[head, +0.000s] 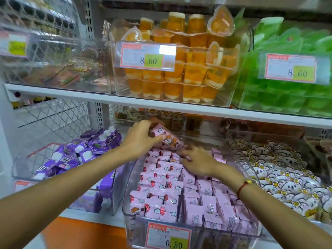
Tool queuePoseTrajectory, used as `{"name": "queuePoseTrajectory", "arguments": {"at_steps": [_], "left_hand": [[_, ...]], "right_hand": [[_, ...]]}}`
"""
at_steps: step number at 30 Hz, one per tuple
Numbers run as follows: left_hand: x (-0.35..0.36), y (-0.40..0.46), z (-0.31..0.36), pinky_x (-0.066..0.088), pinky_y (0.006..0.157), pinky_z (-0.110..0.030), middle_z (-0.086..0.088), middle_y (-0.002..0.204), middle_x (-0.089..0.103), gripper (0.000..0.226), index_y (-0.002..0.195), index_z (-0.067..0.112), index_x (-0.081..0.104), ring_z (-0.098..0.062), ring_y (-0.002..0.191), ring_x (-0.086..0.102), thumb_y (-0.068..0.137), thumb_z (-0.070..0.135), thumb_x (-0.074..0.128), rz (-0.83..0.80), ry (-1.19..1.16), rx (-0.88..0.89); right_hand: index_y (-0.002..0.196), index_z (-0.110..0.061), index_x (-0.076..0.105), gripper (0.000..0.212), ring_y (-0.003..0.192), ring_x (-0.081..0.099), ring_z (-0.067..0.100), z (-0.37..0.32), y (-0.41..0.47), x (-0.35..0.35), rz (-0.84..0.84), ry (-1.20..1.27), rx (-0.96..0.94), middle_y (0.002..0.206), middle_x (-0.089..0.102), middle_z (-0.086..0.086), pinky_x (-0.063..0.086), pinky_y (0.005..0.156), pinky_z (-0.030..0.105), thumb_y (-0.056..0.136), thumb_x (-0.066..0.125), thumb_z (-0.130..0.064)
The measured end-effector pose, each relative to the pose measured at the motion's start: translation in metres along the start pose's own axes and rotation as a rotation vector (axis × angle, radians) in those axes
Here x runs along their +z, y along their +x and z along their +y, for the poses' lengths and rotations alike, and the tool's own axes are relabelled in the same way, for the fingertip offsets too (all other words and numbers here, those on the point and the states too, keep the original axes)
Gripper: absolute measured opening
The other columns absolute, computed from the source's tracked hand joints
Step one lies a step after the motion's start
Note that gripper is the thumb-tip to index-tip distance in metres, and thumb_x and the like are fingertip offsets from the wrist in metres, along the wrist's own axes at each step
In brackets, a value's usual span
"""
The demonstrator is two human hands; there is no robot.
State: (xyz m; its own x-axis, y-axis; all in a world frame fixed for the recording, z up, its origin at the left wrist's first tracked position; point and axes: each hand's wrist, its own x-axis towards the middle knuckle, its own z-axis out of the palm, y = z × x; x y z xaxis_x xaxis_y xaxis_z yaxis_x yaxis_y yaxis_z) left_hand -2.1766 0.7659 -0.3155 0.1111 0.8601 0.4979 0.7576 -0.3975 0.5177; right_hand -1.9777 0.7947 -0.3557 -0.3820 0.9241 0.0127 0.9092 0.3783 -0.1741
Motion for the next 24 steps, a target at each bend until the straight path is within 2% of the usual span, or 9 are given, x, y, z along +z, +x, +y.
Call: {"name": "queuePoseTrajectory", "arguments": {"at_steps": [3, 6, 9, 12, 15, 17, 20, 22, 24], "left_hand": [[-0.005, 0.006, -0.001, 0.048, 0.091, -0.041, -0.002, 0.114, 0.067, 0.038, 0.117, 0.018, 0.062, -0.021, 0.108, 0.06, 0.081, 0.03, 0.071, -0.017, -0.015, -0.005], [-0.007, 0.008, 0.001, 0.048, 0.092, -0.04, 0.0, 0.116, 0.067, 0.039, 0.117, 0.018, 0.063, -0.019, 0.109, 0.06, 0.081, 0.028, 0.072, -0.074, 0.001, 0.027], [-0.007, 0.01, 0.004, 0.048, 0.092, -0.039, 0.0, 0.117, 0.067, 0.042, 0.12, 0.019, 0.063, -0.019, 0.107, 0.061, 0.08, 0.027, 0.073, -0.186, 0.04, 0.053], [0.0, 0.015, 0.008, 0.045, 0.084, -0.028, 0.003, 0.118, 0.066, 0.045, 0.122, 0.021, 0.062, -0.017, 0.106, 0.06, 0.08, 0.03, 0.074, -0.327, 0.167, 0.145], [0.017, 0.024, 0.006, 0.041, 0.087, -0.028, 0.001, 0.129, 0.058, 0.046, 0.126, 0.022, 0.06, -0.019, 0.114, 0.055, 0.082, 0.029, 0.071, -0.391, 0.289, 0.197], [0.031, 0.028, -0.001, 0.043, 0.084, -0.027, -0.001, 0.127, 0.058, 0.048, 0.127, 0.021, 0.057, -0.019, 0.109, 0.057, 0.082, 0.028, 0.071, -0.409, 0.303, 0.156], [0.045, 0.032, -0.01, 0.047, 0.08, -0.028, -0.001, 0.119, 0.063, 0.038, 0.121, 0.02, 0.058, -0.016, 0.095, 0.058, 0.085, 0.025, 0.069, -0.485, 0.268, 0.102], [0.046, 0.037, -0.011, 0.048, 0.091, -0.034, 0.0, 0.123, 0.063, 0.031, 0.122, 0.02, 0.06, -0.017, 0.106, 0.058, 0.091, 0.018, 0.058, -0.583, 0.284, 0.125], [0.043, 0.043, -0.009, 0.046, 0.095, -0.035, 0.0, 0.126, 0.061, 0.034, 0.124, 0.019, 0.061, -0.018, 0.112, 0.057, 0.093, 0.011, 0.051, -0.637, 0.304, 0.143]], "right_hand": [[0.135, -0.038, 0.046, 0.038, 0.136, 0.021, 0.032, 0.0, -0.002, -0.002, -0.057, 0.006, -0.002, 0.148, 0.032, 0.008, 0.021, 0.111, 0.045, 0.099, 0.034, -0.039], [0.128, -0.041, 0.053, 0.034, 0.13, 0.027, 0.028, -0.001, -0.011, -0.007, -0.045, 0.088, -0.054, 0.144, 0.038, 0.001, 0.023, 0.108, 0.043, 0.1, 0.034, -0.039], [0.13, -0.036, 0.053, 0.034, 0.126, 0.035, 0.028, 0.001, -0.019, -0.008, -0.069, 0.092, -0.119, 0.137, 0.048, 0.001, 0.029, 0.106, 0.044, 0.1, 0.037, -0.037], [0.133, -0.031, 0.051, 0.036, 0.127, 0.036, 0.025, 0.002, -0.025, -0.005, -0.071, 0.109, -0.157, 0.141, 0.047, -0.001, 0.03, 0.107, 0.043, 0.1, 0.039, -0.035], [0.131, -0.025, 0.053, 0.034, 0.123, 0.044, 0.02, 0.001, -0.026, -0.004, -0.027, 0.167, -0.175, 0.138, 0.051, 0.001, 0.035, 0.102, 0.032, 0.099, 0.042, -0.028], [0.126, -0.02, 0.057, 0.031, 0.114, 0.052, 0.02, -0.001, -0.026, -0.002, 0.095, 0.236, -0.156, 0.134, 0.053, 0.002, 0.039, 0.092, 0.026, 0.097, 0.046, -0.021], [0.134, -0.02, 0.046, 0.037, 0.113, 0.049, 0.022, -0.001, -0.026, 0.001, 0.213, 0.233, -0.105, 0.134, 0.049, 0.005, 0.041, 0.095, 0.035, 0.096, 0.046, -0.021], [0.144, -0.025, 0.032, 0.046, 0.108, 0.049, 0.022, -0.002, -0.025, 0.004, 0.125, 0.196, -0.11, 0.136, 0.048, 0.006, 0.042, 0.091, 0.037, 0.099, 0.04, -0.028], [0.147, -0.033, 0.025, 0.047, 0.12, 0.044, 0.025, -0.001, -0.025, 0.009, 0.032, 0.116, -0.101, 0.143, 0.043, 0.005, 0.037, 0.099, 0.041, 0.101, 0.031, -0.036]]}}
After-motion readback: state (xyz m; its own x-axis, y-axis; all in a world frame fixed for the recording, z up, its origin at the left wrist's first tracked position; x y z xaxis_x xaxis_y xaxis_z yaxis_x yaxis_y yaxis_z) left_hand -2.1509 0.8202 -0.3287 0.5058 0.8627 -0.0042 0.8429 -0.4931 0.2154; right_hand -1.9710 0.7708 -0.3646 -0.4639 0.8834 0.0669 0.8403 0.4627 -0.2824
